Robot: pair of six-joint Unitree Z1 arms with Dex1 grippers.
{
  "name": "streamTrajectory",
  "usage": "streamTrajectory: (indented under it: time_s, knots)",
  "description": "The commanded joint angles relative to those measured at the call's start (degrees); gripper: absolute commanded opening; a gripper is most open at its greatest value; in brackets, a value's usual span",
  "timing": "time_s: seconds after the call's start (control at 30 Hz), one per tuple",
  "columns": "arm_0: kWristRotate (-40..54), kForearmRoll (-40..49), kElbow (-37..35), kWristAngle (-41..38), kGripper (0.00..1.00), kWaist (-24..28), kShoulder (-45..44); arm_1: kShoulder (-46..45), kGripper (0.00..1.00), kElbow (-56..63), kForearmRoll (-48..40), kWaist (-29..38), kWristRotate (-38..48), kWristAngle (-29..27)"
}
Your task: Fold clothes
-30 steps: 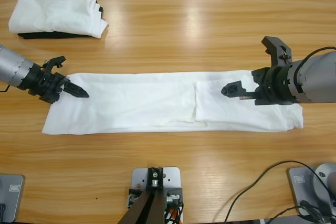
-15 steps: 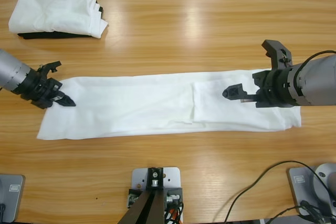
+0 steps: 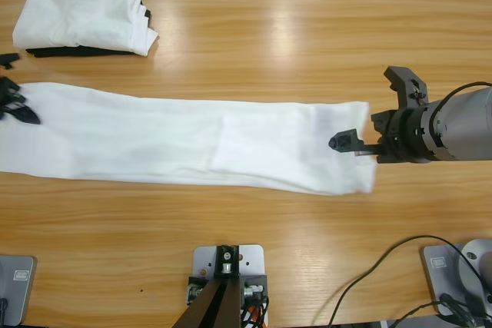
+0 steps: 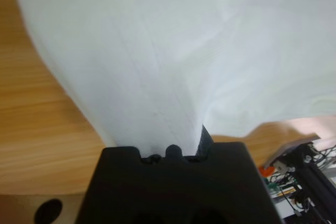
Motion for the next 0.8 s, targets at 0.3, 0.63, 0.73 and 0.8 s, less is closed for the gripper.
streamTrajectory:
  time_s: [0.3, 0.63, 0.73, 0.8]
  knots:
    - [0.8, 13.0, -10.1, -1.6, 0.0, -7.8, -1.2, 1.5, 1.0, 1.5, -2.2, -1.4, 0.7, 0.6]
    - [-11.9, 16.8, -28.3, -8.9, 0.0, -28.1, 4.8, -5.2, 1.0, 0.6, 2.9, -6.2, -1.7, -0.8]
    - [-13.7, 17.2, -32.1, -9.4, 0.0, -32.1, 6.9, -8.9, 1.0, 0.6, 5.9, -14.3, -3.9, -1.9]
    - [-14.5, 17.7, -34.4, -9.9, 0.0, -34.4, 8.4, -9.8, 1.0, 0.4, 6.5, -17.5, -4.7, -1.8]
